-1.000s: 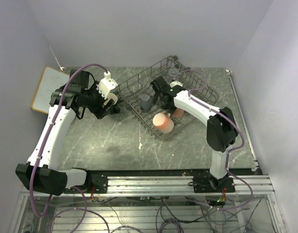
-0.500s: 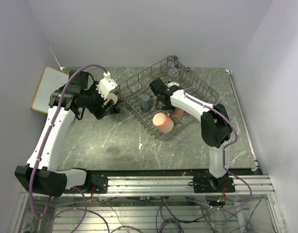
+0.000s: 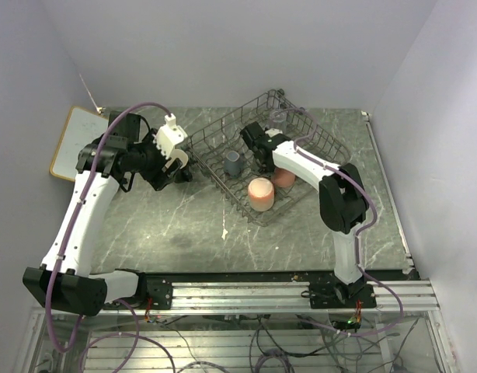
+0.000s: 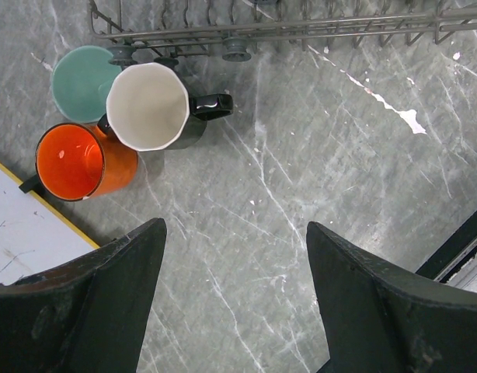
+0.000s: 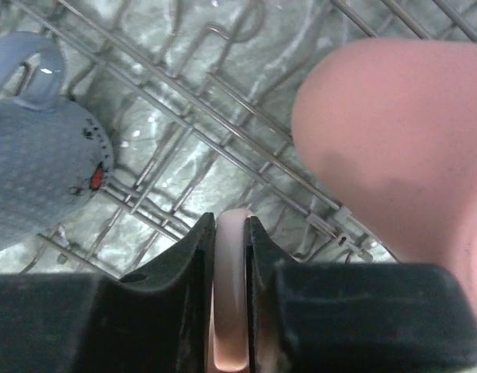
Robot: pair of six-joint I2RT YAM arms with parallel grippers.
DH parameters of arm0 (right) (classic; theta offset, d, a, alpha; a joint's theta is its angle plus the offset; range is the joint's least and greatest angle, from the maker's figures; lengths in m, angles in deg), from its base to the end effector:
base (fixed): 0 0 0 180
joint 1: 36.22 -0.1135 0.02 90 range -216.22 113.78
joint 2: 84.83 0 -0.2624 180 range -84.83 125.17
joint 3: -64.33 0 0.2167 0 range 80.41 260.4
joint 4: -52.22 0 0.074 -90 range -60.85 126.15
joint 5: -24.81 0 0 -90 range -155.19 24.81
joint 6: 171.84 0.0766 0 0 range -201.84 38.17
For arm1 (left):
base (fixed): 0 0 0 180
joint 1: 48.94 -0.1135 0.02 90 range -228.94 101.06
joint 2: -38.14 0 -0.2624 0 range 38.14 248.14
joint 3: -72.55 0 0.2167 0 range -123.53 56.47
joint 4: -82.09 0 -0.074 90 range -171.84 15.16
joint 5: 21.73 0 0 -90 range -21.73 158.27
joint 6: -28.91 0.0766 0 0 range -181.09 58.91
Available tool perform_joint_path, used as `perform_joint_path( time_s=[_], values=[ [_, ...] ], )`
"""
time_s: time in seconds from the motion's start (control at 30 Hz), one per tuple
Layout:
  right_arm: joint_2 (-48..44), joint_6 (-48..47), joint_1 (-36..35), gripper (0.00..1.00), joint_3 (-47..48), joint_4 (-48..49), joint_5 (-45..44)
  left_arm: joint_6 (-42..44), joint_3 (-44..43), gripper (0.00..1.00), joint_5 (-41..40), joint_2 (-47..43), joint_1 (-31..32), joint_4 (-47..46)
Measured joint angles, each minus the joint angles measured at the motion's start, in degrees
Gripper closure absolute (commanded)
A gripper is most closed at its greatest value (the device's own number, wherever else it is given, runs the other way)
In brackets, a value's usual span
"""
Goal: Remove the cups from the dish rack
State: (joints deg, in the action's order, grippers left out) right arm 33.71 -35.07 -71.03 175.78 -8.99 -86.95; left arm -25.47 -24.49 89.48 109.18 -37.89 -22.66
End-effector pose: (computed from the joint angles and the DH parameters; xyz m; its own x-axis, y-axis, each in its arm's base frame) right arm 0.3562 0.2131 0.1824 -0.8268 0.2493 -0.5042 0.2698 0.9623 0.0335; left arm 0.2150 -0.0702 0.3465 -0.3653 0.6246 -0.6903 0.7667 0.6224 0.1574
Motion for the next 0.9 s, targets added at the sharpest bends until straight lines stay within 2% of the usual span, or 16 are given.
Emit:
perform_joint_path(
  time_s=[0.07,0.3,0.5,0.7,0.8,0.9],
  values=[
    [0.0,-0.5,0.1,1.00,0.9,0.1,0.3,0.0,0.0,0.16,0.0,-0.1,0.0,0.1],
    [-0.1,-3.9,0.3,1.00,3.7,-1.1,0.8,0.0,-1.2,0.16,0.0,-0.1,0.0,0.2],
    [-4.8,-8.5,0.4,1.00,2.3,2.9,3.1,0.0,-1.6,0.15,0.0,-0.1,0.0,0.2],
    [-16.5,-13.1,0.4,1.00,-2.9,12.9,7.5,-0.6,-1.6,0.08,1.4,-0.1,0.0,0.2],
    [-23.7,-13.4,0.7,1.00,-9.0,21.1,10.8,-2.6,-1.6,0.00,4.7,0.0,0.0,-0.2],
    [-29.7,-11.5,1.2,1.00,-16.8,30.7,16.1,-7.2,-1.6,0.01,9.3,0.7,0.0,-2.0]
  ],
)
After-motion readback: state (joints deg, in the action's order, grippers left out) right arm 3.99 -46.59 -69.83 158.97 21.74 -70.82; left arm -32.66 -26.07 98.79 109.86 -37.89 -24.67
